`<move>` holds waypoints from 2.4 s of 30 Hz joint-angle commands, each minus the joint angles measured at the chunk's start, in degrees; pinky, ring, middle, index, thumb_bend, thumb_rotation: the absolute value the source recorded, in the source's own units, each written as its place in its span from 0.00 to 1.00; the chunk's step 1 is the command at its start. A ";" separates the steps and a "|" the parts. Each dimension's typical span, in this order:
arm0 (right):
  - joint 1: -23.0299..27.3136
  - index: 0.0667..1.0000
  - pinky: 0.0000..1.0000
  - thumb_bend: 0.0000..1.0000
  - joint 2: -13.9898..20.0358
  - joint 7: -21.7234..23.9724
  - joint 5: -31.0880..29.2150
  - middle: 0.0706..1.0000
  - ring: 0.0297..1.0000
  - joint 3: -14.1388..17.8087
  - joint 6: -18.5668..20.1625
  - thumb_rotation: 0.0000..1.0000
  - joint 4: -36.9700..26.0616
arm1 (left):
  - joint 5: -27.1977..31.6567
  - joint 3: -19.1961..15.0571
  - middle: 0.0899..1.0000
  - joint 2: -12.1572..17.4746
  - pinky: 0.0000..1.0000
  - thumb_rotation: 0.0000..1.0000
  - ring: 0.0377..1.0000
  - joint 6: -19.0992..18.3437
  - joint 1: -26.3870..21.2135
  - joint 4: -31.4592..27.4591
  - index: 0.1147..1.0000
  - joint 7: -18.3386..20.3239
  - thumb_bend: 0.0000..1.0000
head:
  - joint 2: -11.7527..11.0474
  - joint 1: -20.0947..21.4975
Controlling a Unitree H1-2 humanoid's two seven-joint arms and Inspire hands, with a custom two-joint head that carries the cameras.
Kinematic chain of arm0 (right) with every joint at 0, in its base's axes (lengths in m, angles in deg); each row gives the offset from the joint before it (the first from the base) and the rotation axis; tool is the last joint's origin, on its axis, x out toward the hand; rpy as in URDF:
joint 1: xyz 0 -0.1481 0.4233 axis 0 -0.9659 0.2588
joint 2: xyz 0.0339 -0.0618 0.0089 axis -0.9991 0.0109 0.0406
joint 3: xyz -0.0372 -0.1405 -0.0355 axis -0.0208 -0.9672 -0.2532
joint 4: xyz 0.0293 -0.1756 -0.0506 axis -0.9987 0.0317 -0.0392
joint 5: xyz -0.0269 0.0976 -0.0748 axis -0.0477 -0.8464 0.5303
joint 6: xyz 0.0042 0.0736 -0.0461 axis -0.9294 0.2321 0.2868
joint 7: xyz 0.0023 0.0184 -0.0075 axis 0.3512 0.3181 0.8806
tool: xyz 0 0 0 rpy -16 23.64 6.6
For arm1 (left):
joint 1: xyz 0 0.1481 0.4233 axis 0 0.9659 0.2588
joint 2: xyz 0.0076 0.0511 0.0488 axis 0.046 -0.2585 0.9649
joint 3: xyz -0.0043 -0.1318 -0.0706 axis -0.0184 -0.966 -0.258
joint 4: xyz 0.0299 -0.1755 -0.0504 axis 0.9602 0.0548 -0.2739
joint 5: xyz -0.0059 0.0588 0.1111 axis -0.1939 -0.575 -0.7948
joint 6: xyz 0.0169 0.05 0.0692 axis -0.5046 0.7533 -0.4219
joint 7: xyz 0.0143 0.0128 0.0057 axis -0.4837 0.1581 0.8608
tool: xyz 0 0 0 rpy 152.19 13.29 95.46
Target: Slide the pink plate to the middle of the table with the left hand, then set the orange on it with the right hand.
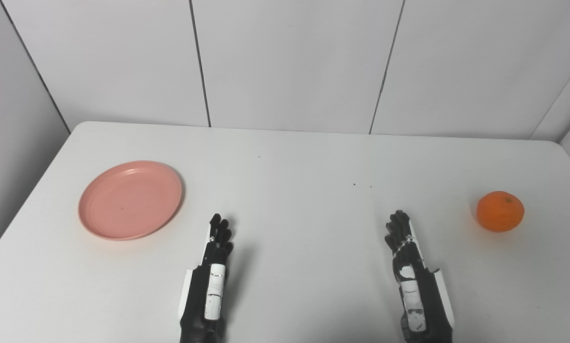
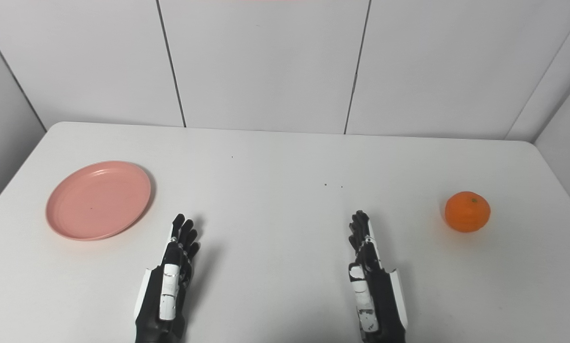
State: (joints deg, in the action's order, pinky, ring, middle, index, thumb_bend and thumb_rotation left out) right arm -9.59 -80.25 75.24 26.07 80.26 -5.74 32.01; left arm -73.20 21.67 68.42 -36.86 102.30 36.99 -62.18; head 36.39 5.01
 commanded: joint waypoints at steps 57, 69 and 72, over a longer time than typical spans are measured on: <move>-6.54 1.00 1.00 0.86 4.72 3.54 -6.59 1.00 1.00 2.74 -7.24 1.00 6.74 | -4.49 -0.15 0.95 0.83 0.88 0.82 0.95 5.57 8.67 11.71 0.94 -2.36 0.75 | -13.87 -19.11; -5.95 1.00 1.00 0.87 3.22 2.03 -4.10 0.99 1.00 2.30 -7.09 1.00 7.69 | 4.67 -2.04 0.83 5.53 0.80 0.67 0.83 -1.89 3.89 -5.14 0.81 4.97 0.97 | -14.17 -17.22; -5.60 1.00 1.00 0.87 3.17 1.86 -4.14 0.99 1.00 2.27 -7.52 1.00 8.25 | 7.59 -4.29 0.83 6.95 0.80 0.70 0.83 -9.00 -0.27 -10.67 0.81 7.48 0.99 | -14.25 -17.16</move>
State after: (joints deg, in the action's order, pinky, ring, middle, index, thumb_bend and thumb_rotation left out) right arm -9.55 -79.87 77.40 21.64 81.91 -12.43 34.64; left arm -67.01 17.40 68.84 -44.05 101.64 29.74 -56.57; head 22.15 -12.22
